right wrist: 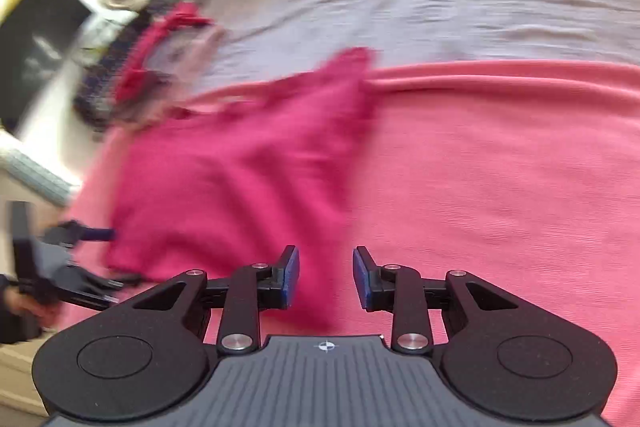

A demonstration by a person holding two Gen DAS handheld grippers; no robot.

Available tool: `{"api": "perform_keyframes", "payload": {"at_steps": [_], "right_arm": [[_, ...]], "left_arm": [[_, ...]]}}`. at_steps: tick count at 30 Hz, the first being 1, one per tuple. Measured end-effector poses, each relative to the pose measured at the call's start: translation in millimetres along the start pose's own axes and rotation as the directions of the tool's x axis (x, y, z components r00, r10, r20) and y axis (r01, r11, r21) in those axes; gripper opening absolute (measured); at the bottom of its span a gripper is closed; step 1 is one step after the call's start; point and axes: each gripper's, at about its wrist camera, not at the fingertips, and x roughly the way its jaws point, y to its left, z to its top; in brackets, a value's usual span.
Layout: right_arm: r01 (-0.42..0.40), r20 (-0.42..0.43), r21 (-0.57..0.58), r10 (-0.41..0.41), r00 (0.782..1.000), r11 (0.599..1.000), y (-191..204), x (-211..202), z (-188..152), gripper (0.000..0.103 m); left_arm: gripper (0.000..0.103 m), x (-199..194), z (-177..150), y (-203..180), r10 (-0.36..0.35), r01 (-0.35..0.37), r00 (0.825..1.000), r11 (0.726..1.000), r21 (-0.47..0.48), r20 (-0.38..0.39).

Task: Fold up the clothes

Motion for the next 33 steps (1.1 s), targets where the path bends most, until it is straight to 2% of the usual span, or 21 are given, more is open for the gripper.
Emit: {"api": "perform_keyframes", "payload": {"at_steps": [1, 3, 4, 6, 7, 9, 13, 15, 16, 18, 20, 22, 24, 26, 29, 31, 33], "right_arm": [[0.006, -0.023, -0.029, -0.007, 1.000, 1.000, 8.0, 11.4, -2.6, 0.032], [0.150, -0.107, -0.085, -0.158, 0.982, 0.985, 14.4, 39.0, -16.2, 0.031], [0.149, -0.068, -0.067, -0.153, 0.986, 0.987, 6.6, 36.4, -24.4, 0.031], [0.187, -0.054, 0.083, -0.183, 0.982, 0.979, -4.9, 20.8, -28.6, 0.033], [0.204, -0.048, 0.158, -0.199, 0.979, 0.966, -10.6, 13.0, -30.8, 0.038], [0.255, -0.021, 0.198, -0.256, 0.967, 0.947, -9.4, -5.5, -39.5, 0.043], [0.240, 0.023, 0.304, -0.259, 0.965, 0.922, -2.4, -14.7, -57.3, 0.045], [0.219, 0.049, 0.358, -0.252, 0.966, 0.908, 1.9, -7.3, -59.9, 0.045], [0.213, 0.058, 0.364, -0.250, 0.967, 0.907, 4.7, -3.0, -59.1, 0.045], [0.201, 0.075, 0.376, -0.246, 0.966, 0.904, 10.4, 5.5, -57.6, 0.047], [0.226, 0.068, 0.385, -0.271, 0.960, 0.895, 11.2, 7.2, -57.0, 0.049], [0.242, 0.066, 0.407, -0.293, 0.954, 0.881, 10.0, 5.8, -59.1, 0.051], [0.221, 0.083, 0.462, -0.290, 0.953, 0.859, 4.9, 0.8, -66.0, 0.054], [0.187, 0.106, 0.535, -0.285, 0.953, 0.824, -2.2, -2.2, -76.2, 0.056], [0.102, 0.157, 0.638, -0.259, 0.953, 0.763, -12.1, -0.7, -89.9, 0.057], [0.063, 0.200, 0.665, -0.259, 0.945, 0.744, -12.0, 4.1, -94.4, 0.063], [0.045, 0.234, 0.662, -0.263, 0.936, 0.748, -6.7, 9.6, -93.7, 0.068]], "left_arm": [[0.103, -2.1, -4.2, -1.2, 0.012, -0.012, 1.000, 1.000, 0.023, 0.003], [0.103, -8.9, -10.6, -1.4, 0.030, -0.030, 1.000, 0.998, 0.052, 0.001], [0.103, -13.6, -13.4, -0.7, 0.048, -0.048, 0.999, 0.997, 0.063, 0.003], [0.102, -26.0, -19.1, 3.7, 0.091, -0.092, 0.996, 0.993, 0.076, 0.021], [0.102, -32.1, -21.7, 6.5, 0.108, -0.111, 0.994, 0.991, 0.077, 0.033], [0.102, -43.9, -22.6, 18.3, 0.101, -0.103, 0.992, 0.994, 0.020, 0.080], [0.102, -48.2, -16.5, 34.7, 0.123, -0.113, 0.982, 0.991, -0.071, 0.147], [0.103, -35.8, -16.0, 36.8, 0.172, -0.165, 0.979, 0.984, -0.070, 0.112], [0.103, -25.6, -19.8, 37.5, 0.204, -0.201, 0.977, 0.978, -0.057, 0.061], [0.103, -17.8, -32.4, 45.2, 0.217, -0.215, 0.976, 0.972, -0.093, 0.015], [0.103, -13.1, -40.1, 54.3, 0.220, -0.225, 0.974, 0.966, -0.130, -0.056], [0.103, -15.6, -44.8, 59.6, 0.283, -0.296, 0.954, 0.946, -0.135, -0.102], [0.101, -19.6, -47.5, 64.1, 0.339, -0.356, 0.932, 0.925, -0.136, -0.131], [0.098, -29.5, -42.8, 66.4, 0.355, -0.367, 0.929, 0.916, -0.161, -0.101], [0.098, -44.5, -19.4, 56.3, 0.296, -0.285, 0.955, 0.940, -0.188, 0.035], [0.098, -45.6, 2.8, 36.4, 0.229, -0.206, 0.963, 0.965, -0.163, 0.138], [0.098, -42.3, 25.8, 13.3, 0.164, -0.141, 0.959, 0.983, -0.114, 0.229]]}}
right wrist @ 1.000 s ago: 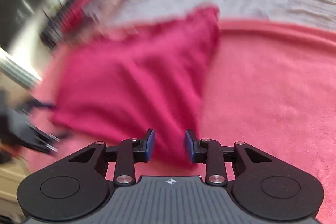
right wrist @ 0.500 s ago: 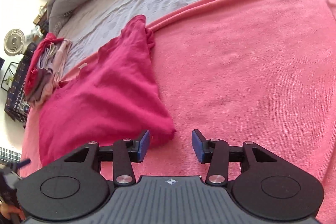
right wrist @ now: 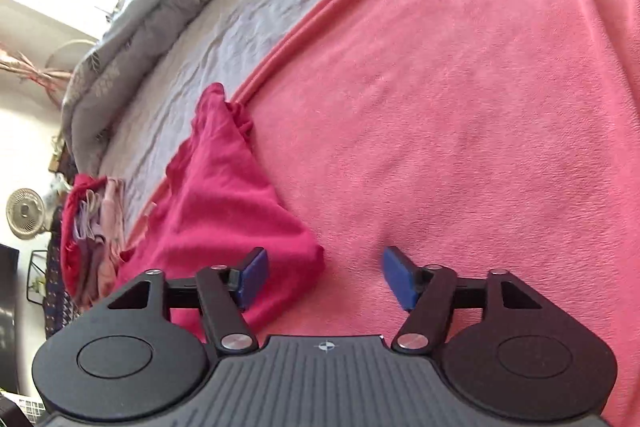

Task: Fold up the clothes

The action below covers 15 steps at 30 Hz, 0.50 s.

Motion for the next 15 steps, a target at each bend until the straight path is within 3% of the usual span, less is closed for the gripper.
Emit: {"api": "perform_keyframes", "payload": {"at_steps": [4, 7, 9, 11, 13, 15], "right_arm": [[-0.013, 0.014, -0.055, 0.014, 1.000, 0.998, 15.1, 11.5, -4.3, 0.069], [-0.013, 0.022, -0.149, 0.017, 1.000, 0.989, 29.6, 23.6, -7.4, 0.071], [-0.009, 0.036, -0.214, 0.017, 0.999, 0.977, 38.4, 32.2, -9.8, 0.079], [-0.038, 0.034, -0.195, 0.045, 0.998, 0.980, 39.3, 35.3, -7.7, 0.083], [-0.106, -0.011, -0.139, 0.106, 0.994, 0.985, 36.4, 35.1, -5.8, 0.076], [-0.194, -0.085, -0.069, 0.188, 0.979, 0.979, 30.3, 34.8, -8.4, 0.067]], "left_arm": [[0.098, 14.5, 23.3, -55.5, -0.116, 0.107, 0.988, 0.990, 0.087, 0.099], [0.098, 40.6, 19.8, -85.8, -0.144, 0.142, 0.990, 0.979, 0.149, 0.002], [0.100, 44.1, 13.2, -86.8, -0.150, 0.150, 0.989, 0.982, 0.116, -0.012], [0.100, 44.7, 11.1, -77.7, -0.181, 0.182, 0.983, 0.982, 0.040, -0.031], [0.100, 49.0, 11.0, -68.2, -0.225, 0.222, 0.971, 0.974, -0.048, -0.075], [0.101, 49.8, 10.8, -68.2, -0.229, 0.226, 0.970, 0.973, -0.046, -0.077]]}}
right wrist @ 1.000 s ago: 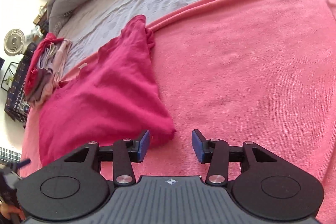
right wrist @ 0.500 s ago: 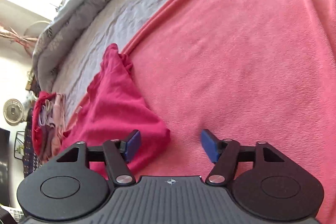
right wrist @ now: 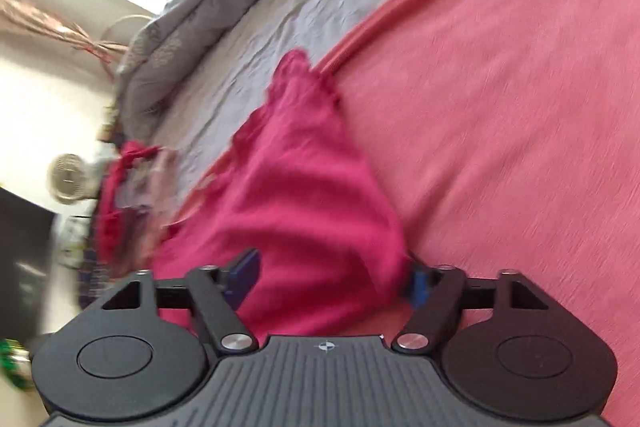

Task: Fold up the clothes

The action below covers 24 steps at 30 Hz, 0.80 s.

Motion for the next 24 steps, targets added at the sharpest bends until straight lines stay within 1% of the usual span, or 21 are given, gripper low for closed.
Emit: {"api": "perform_keyframes", "payload": {"at_steps": [2, 3, 5, 6, 7, 8, 9, 10, 11, 12, 13, 14, 16, 17, 18, 19, 20, 22, 23, 24], "right_arm": [[-0.019, 0.023, 0.038, 0.018, 1.000, 0.999, -8.5, -1.0, -4.2, 0.064], [-0.028, 0.035, 0.057, 0.026, 0.999, 0.998, -12.8, -1.5, -6.4, 0.060], [-0.077, 0.103, 0.183, 0.059, 0.993, 0.980, -26.3, -0.4, -3.9, 0.057], [-0.104, 0.139, 0.243, 0.072, 0.988, 0.964, -33.1, 0.2, -2.6, 0.053], [-0.096, 0.149, 0.245, 0.060, 0.987, 0.965, -32.4, 2.8, 0.2, 0.049], [-0.087, 0.159, 0.246, 0.048, 0.986, 0.965, -31.7, 5.4, 2.9, 0.047], [-0.074, 0.155, 0.236, 0.038, 0.987, 0.969, -27.8, 8.4, 5.2, 0.045], [-0.067, 0.146, 0.226, 0.034, 0.989, 0.972, -25.6, 9.6, 7.0, 0.045], [-0.060, 0.137, 0.215, 0.030, 0.990, 0.975, -23.5, 10.7, 8.8, 0.045], [-0.052, 0.129, 0.204, 0.026, 0.991, 0.977, -21.4, 11.9, 10.6, 0.045], [-0.056, 0.123, 0.200, 0.032, 0.992, 0.978, -22.9, 11.9, 11.5, 0.045], [-0.059, 0.118, 0.195, 0.037, 0.992, 0.979, -24.5, 12.0, 12.3, 0.045], [-0.064, 0.114, 0.188, 0.043, 0.993, 0.980, -26.8, 12.7, 13.2, 0.044], [-0.065, 0.116, 0.186, 0.044, 0.992, 0.980, -27.5, 13.3, 13.2, 0.043], [-0.066, 0.123, 0.187, 0.043, 0.991, 0.980, -27.3, 14.0, 13.1, 0.043], [-0.066, 0.130, 0.188, 0.042, 0.991, 0.980, -27.0, 14.6, 12.9, 0.043], [-0.062, 0.134, 0.184, 0.037, 0.990, 0.981, -25.6, 15.7, 13.5, 0.043], [-0.055, 0.140, 0.178, 0.030, 0.990, 0.983, -23.2, 17.8, 14.8, 0.043], [-0.053, 0.142, 0.175, 0.028, 0.990, 0.983, -22.3, 18.7, 15.6, 0.043], [-0.051, 0.143, 0.173, 0.026, 0.989, 0.984, -21.4, 19.7, 16.4, 0.043]], "left_arm": [[0.102, 1.4, -2.2, -2.4, 0.008, -0.008, 1.000, 1.000, 0.012, 0.005], [0.102, 1.7, -2.2, -3.4, 0.009, -0.009, 1.000, 1.000, 0.009, 0.004], [0.102, 2.2, -4.1, -2.5, 0.010, -0.010, 1.000, 1.000, 0.002, 0.003], [0.102, 1.8, -5.3, -1.3, 0.010, -0.010, 1.000, 1.000, -0.001, 0.004], [0.102, 1.3, -6.2, -0.3, 0.011, -0.011, 1.000, 1.000, -0.002, 0.004], [0.101, -1.2, -5.5, -0.2, 0.017, -0.017, 1.000, 1.000, 0.005, 0.003], [0.097, -6.3, -3.8, 0.4, 0.021, -0.021, 1.000, 1.000, 0.020, 0.010], [0.096, -12.4, -1.4, 1.3, 0.010, -0.012, 0.999, 0.998, 0.060, 0.043], [0.096, -18.3, 0.9, 2.3, -0.021, 0.009, 0.996, 0.991, 0.136, 0.088], [0.096, -21.9, 3.9, 4.8, -0.070, 0.038, 0.989, 0.970, 0.241, 0.127], [0.096, -25.0, 6.9, 7.6, -0.121, 0.060, 0.980, 0.938, 0.342, 0.159], [0.096, -24.5, 10.0, 12.3, -0.161, 0.074, 0.972, 0.902, 0.425, 0.172], [0.093, -16.2, 18.8, 25.1, -0.229, 0.114, 0.960, 0.843, 0.526, 0.159], [0.086, -9.6, 24.3, 31.4, -0.267, 0.161, 0.956, 0.826, 0.541, 0.124], [0.075, -2.5, 30.3, 36.3, -0.303, 0.216, 0.950, 0.815, 0.537, 0.079], [0.071, 4.3, 36.0, 40.6, -0.338, 0.267, 0.940, 0.803, 0.532, 0.038], [0.067, 9.0, 39.2, 40.3, -0.366, 0.300, 0.931, 0.792, 0.533, 0.020], [0.067, 18.5, 45.4, 39.3, -0.416, 0.360, 0.909, 0.766, 0.533, -0.016], [0.067, 24.3, 45.8, 35.9, -0.413, 0.357, 0.910, 0.756, 0.549, -0.025], [0.071, 31.8, 45.6, 33.3, -0.405, 0.356, 0.913, 0.751, 0.557, -0.038]]}}
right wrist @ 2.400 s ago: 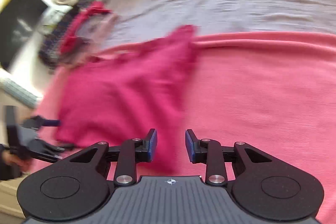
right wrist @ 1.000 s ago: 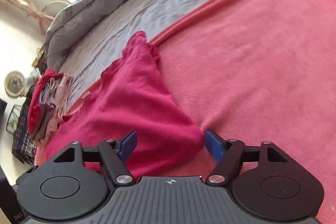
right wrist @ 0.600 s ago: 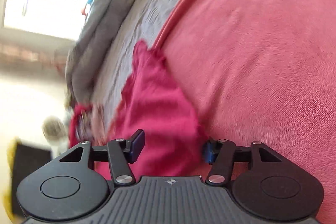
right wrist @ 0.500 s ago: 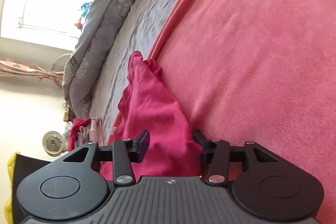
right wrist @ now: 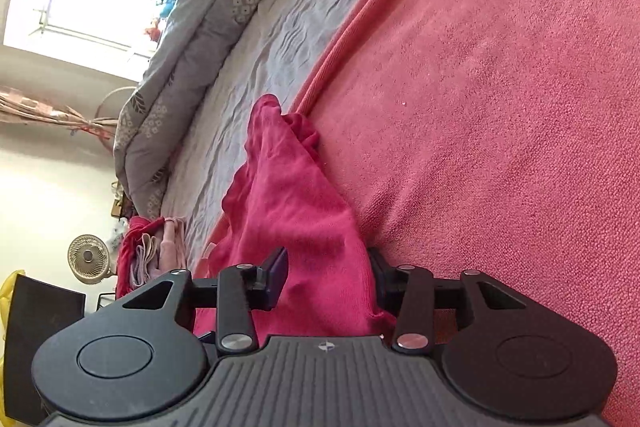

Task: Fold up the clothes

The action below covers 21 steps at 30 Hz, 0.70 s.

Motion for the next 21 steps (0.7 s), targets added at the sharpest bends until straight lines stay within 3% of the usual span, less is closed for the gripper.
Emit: {"api": "perform_keyframes", "payload": {"at_steps": [3, 7, 11, 12, 13, 14, 17, 21], "right_arm": [[-0.008, 0.008, -0.007, 0.008, 1.000, 1.000, 0.2, 3.3, 1.4, 0.044], [-0.062, 0.002, -0.026, 0.062, 0.998, 0.998, 2.1, 16.2, 9.1, 0.052], [-0.035, -0.059, -0.151, 0.027, 0.998, 0.988, 17.1, 26.3, 19.4, 0.050], [-0.023, -0.072, -0.165, 0.011, 0.997, 0.986, 18.7, 26.3, 21.5, 0.043], [-0.019, -0.083, -0.165, 0.005, 0.997, 0.986, 19.8, 25.2, 23.3, 0.028], [-0.014, -0.095, -0.165, -0.001, 0.996, 0.986, 20.9, 24.2, 25.0, 0.023], [-0.001, -0.129, -0.165, -0.021, 0.991, 0.986, 24.2, 20.9, 30.1, 0.018], [-0.007, -0.140, -0.311, -0.039, 0.989, 0.950, 60.8, 17.4, 24.6, 0.019]], "left_arm": [[0.074, 8.2, 0.1, 4.3, -0.021, 0.021, 1.000, 0.999, -0.035, 0.011], [0.074, 5.2, 3.8, 5.8, -0.029, 0.029, 1.000, 0.999, -0.026, -0.012], [0.076, -0.8, 0.4, 14.2, -0.039, 0.037, 0.999, 0.998, -0.042, -0.025], [0.077, -2.8, -1.6, 14.9, -0.033, 0.032, 0.999, 0.999, -0.043, -0.027], [0.077, -5.0, -3.6, 15.5, -0.026, 0.025, 0.999, 0.999, -0.045, -0.029], [0.077, -7.7, -5.6, 16.0, -0.017, 0.016, 0.999, 0.999, -0.052, -0.033], [0.078, -18.1, -14.3, 17.9, 0.028, -0.032, 0.998, 0.996, -0.083, -0.054], [0.078, -40.0, -36.7, 24.1, 0.117, -0.135, 0.988, 0.975, -0.176, -0.105]]}}
